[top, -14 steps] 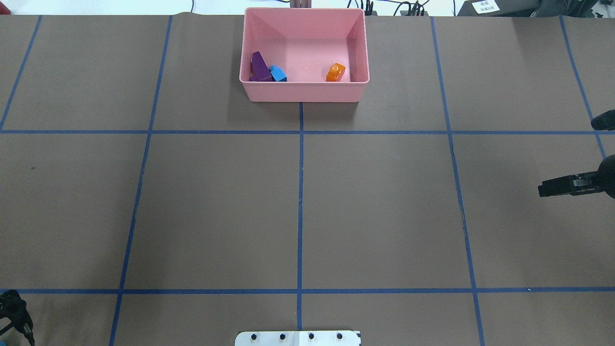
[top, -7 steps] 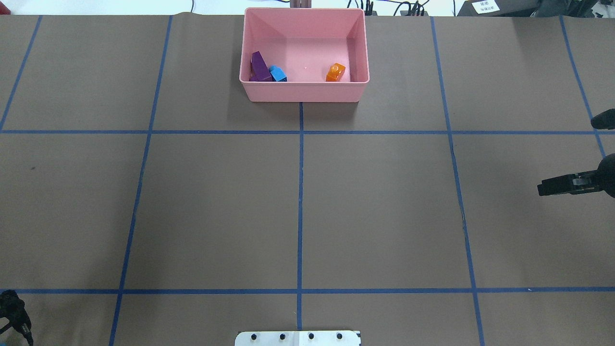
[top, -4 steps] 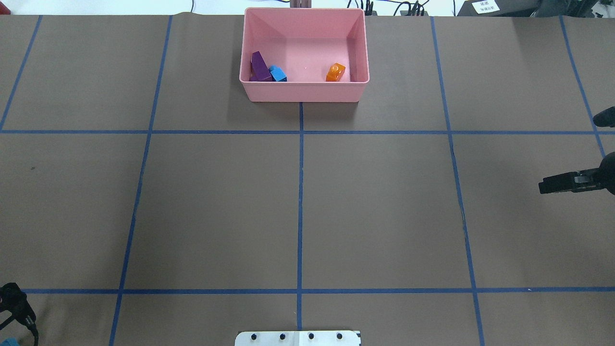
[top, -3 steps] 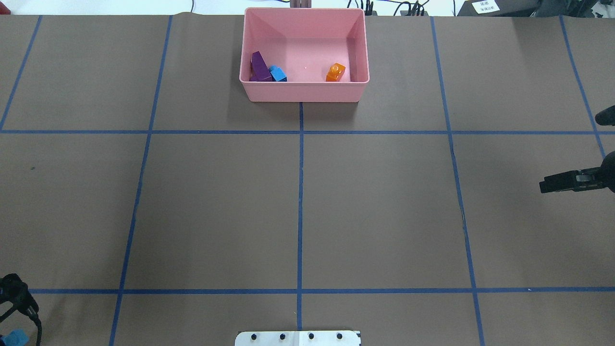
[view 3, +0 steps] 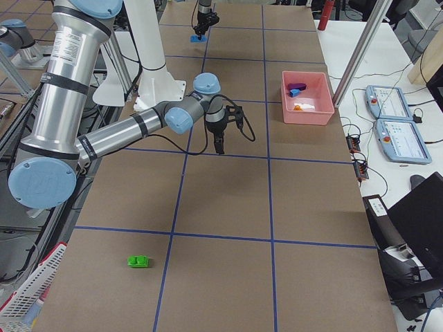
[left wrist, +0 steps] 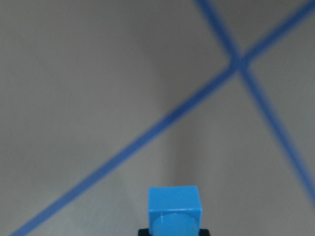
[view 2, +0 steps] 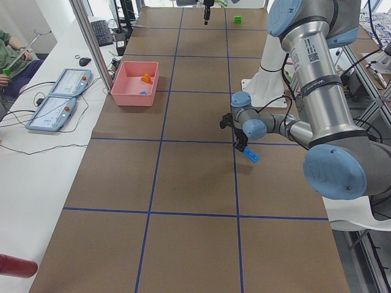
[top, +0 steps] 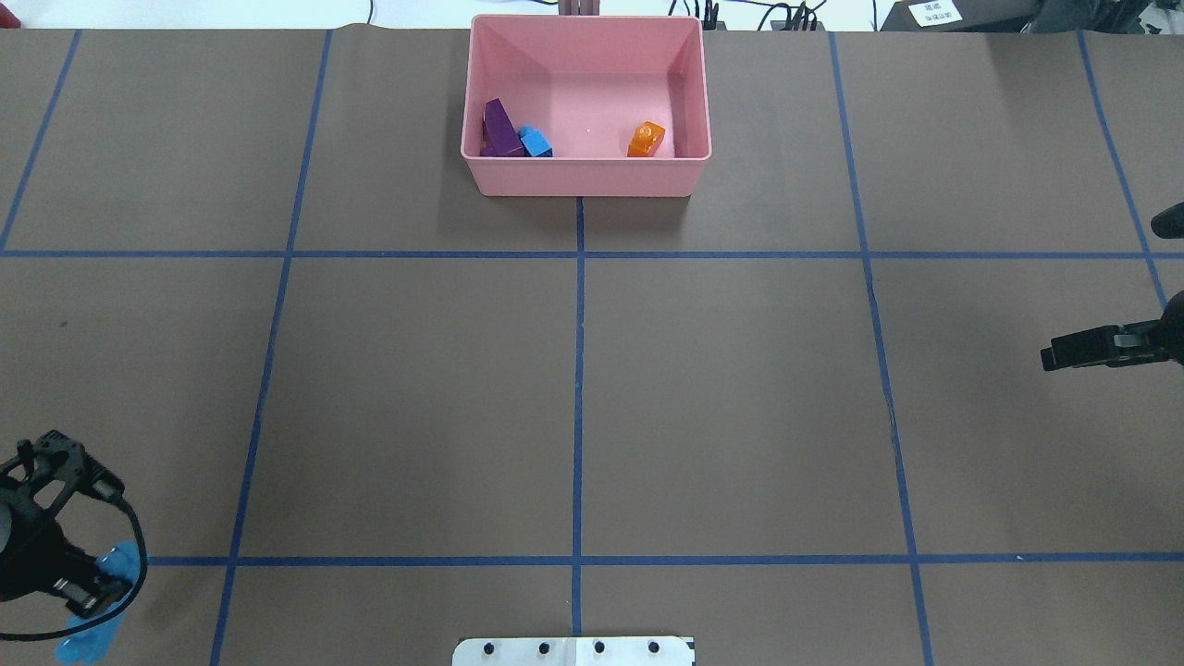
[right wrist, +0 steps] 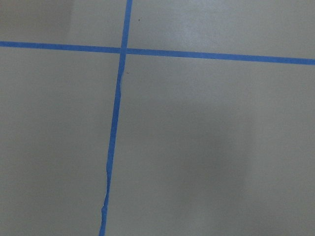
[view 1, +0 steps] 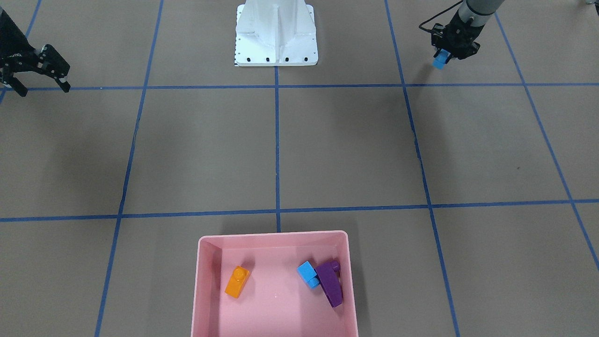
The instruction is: Put all blocks into box
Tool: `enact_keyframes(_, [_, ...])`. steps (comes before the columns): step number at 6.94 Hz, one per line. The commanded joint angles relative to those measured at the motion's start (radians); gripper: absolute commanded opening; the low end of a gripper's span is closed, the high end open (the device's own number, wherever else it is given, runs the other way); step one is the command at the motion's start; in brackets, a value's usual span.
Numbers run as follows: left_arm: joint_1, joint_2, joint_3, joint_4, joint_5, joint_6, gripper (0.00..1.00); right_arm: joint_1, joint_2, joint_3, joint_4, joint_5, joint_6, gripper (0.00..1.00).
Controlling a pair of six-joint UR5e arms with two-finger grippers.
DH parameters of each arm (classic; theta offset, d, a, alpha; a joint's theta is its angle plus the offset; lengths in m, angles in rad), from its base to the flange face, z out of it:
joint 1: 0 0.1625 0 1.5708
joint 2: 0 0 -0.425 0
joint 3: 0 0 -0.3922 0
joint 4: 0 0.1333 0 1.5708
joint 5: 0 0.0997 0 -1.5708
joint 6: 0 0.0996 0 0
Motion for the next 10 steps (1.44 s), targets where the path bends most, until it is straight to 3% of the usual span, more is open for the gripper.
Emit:
enact_keyframes(1, [-0.112, -0.203, -0.001, 0.002, -0.066, -0.19, 0.0, 0.002, 0.0, -0.002, 0.002, 0.001, 0.002, 1.0])
enact_keyframes(4, [-0.208, -0.478, 0.019, 0.033, -0.065, -0.445, 0.0, 0.002, 0.0, -0.008, 0.002, -0.004, 0.002, 1.0])
enact_keyframes(6, [-0.292, -0.732, 0.069, 0.24, -0.065, -0.482, 0.0, 0.002, 0.0, -0.011, 0.002, -0.005, 0.002, 1.0])
enact_keyframes(8, [-0.363, -0.96, 0.23, 0.337, -0.066, -0.49, 0.0, 0.002, 0.0, -0.011, 0.002, -0.005, 0.003, 1.0])
enact_keyframes(10, [-0.416, -1.17, 0.479, 0.341, -0.069, -0.513, 0.0, 0.002, 0.0, -0.009, 0.002, -0.007, 0.005, 1.0])
